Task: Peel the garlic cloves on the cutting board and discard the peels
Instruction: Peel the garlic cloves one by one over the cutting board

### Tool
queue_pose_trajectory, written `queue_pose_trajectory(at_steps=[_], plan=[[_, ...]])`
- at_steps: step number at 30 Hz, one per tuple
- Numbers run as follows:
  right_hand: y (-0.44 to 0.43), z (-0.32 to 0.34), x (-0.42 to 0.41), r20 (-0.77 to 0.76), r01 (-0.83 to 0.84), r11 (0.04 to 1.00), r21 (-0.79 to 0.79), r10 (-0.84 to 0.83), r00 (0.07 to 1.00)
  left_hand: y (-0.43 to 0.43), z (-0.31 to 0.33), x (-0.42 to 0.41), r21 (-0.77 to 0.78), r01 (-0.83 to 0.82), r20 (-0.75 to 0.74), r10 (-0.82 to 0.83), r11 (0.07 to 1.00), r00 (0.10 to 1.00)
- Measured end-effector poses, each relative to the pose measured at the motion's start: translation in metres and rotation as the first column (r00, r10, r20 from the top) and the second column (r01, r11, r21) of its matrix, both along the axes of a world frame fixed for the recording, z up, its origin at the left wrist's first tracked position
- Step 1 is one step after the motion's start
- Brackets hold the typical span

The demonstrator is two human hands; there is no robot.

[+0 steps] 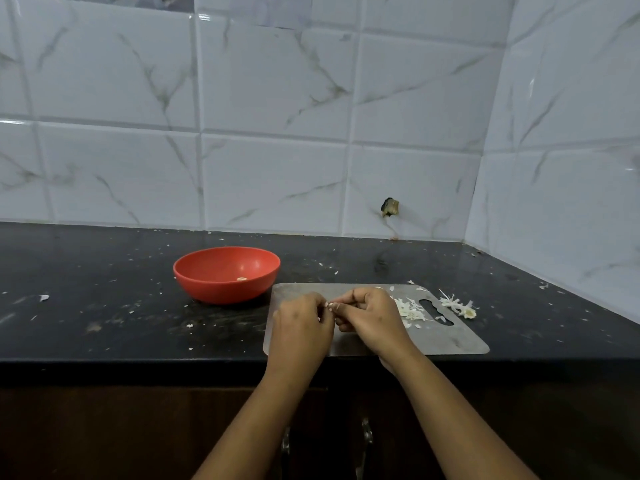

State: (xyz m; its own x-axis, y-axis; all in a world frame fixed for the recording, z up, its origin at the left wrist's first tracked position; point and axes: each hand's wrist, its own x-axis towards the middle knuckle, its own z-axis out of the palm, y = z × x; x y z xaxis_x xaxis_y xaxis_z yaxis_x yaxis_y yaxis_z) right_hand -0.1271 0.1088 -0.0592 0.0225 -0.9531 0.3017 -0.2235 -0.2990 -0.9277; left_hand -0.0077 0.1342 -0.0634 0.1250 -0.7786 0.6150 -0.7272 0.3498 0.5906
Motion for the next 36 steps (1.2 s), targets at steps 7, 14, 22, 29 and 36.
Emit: queue_pose_trajectory(at_steps=[7, 14, 22, 29, 36], plan=[[0.002, 0.002, -0.004, 0.087, -0.038, 0.999, -0.003, 0.038, 0.996, -0.007, 0.004, 0.010, 0.146, 0.216, -0.357, -0.152, 0.965, 0.921], [0.006, 0.002, -0.003, 0.000, -0.021, 0.998, -0.059, 0.021, 1.000, -0.008, 0.005, 0.012, 0.104, 0.292, -0.476, -0.210, 0.951, 0.854], [0.009, 0.001, 0.001, -0.407, -0.079, 0.966, -0.245, -0.028, 0.913, -0.010, 0.000, 0.015, 0.049, 0.242, -0.374, -0.207, 0.969, 0.904], [0.009, 0.003, -0.001, -0.397, -0.117, 0.969, -0.216, 0.022, 0.918, -0.008, 0.001, 0.014, 0.031, 0.264, -0.342, -0.238, 0.964, 0.909], [0.008, 0.002, -0.003, -0.398, -0.128, 0.960, -0.249, 0.020, 0.917, -0.007, 0.002, 0.014, -0.007, 0.261, -0.308, -0.251, 0.965, 0.918]])
